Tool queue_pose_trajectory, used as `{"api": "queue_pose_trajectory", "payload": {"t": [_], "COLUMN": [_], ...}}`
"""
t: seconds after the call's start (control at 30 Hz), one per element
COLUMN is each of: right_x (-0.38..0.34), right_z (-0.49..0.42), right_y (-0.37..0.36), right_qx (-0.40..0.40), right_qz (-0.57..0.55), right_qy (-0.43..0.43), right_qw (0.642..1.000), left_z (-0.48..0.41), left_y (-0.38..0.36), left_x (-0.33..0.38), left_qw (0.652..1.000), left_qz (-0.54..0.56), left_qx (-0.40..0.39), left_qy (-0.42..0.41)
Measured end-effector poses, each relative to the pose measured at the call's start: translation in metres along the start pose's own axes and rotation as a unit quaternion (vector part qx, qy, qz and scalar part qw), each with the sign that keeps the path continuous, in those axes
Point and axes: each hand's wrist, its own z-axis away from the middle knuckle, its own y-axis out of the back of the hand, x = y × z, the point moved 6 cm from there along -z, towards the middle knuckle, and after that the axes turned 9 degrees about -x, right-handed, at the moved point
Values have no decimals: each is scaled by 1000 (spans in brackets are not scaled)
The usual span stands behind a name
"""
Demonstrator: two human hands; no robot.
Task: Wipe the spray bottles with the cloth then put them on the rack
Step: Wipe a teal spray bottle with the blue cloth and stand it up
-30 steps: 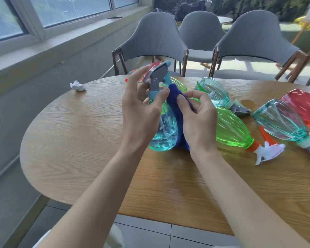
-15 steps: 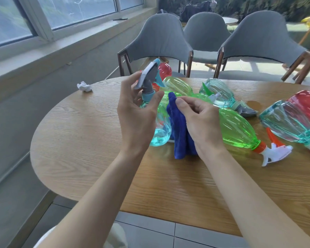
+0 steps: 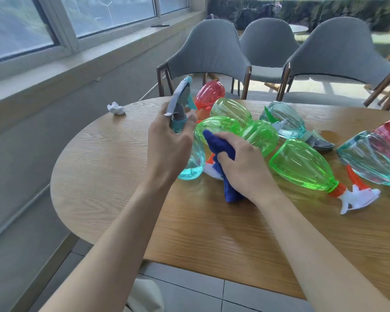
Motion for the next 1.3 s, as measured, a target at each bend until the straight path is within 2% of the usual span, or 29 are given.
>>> {"api": "queue_pose_trajectory", "payload": {"t": [0.13,0.3,0.43,0.5,0.57,0.67,0.77,0.9,1.0,1.13,1.2,1.3], "right_x": [7,7,9,9,6,5,1,4,-1,-9,-9,-10], "right_z": [-7,-7,-5,-3,-1,-2,-2,-7,-6,-5,-6,-4], "right_y": [0,0,9,14,16,20,35,47,40,31,32,30], "right_qx": [40,77,103,113,106,94,127,144,118,59,27,0], "right_qz": [-27,27,98,93,35,-120,-134,-233,-216,-241,-246,-177], "right_qy": [-17,-7,-39,-47,-39,-25,-4,1,-5,-21,-11,7], "right_qw": [999,997,989,988,993,988,983,962,969,968,969,984], "left_z": [0,0,-2,-1,0,1,1,7,13,11,10,10], "left_y": [3,0,-4,-7,-13,-24,-33,-41,-45,-45,-45,-46], "left_x": [-5,-13,-18,-18,-16,-13,-11,-12,-10,-11,-13,-17], "left_qw": [1000,1000,999,999,999,996,988,970,959,954,954,966], "left_qz": [-10,-21,-36,-30,-37,-33,41,75,68,61,58,34], "left_qx": [10,13,-3,-13,-32,-84,-150,-229,-276,-291,-292,-255], "left_qy": [-5,4,16,15,4,0,17,15,-10,-31,-31,-28]}}
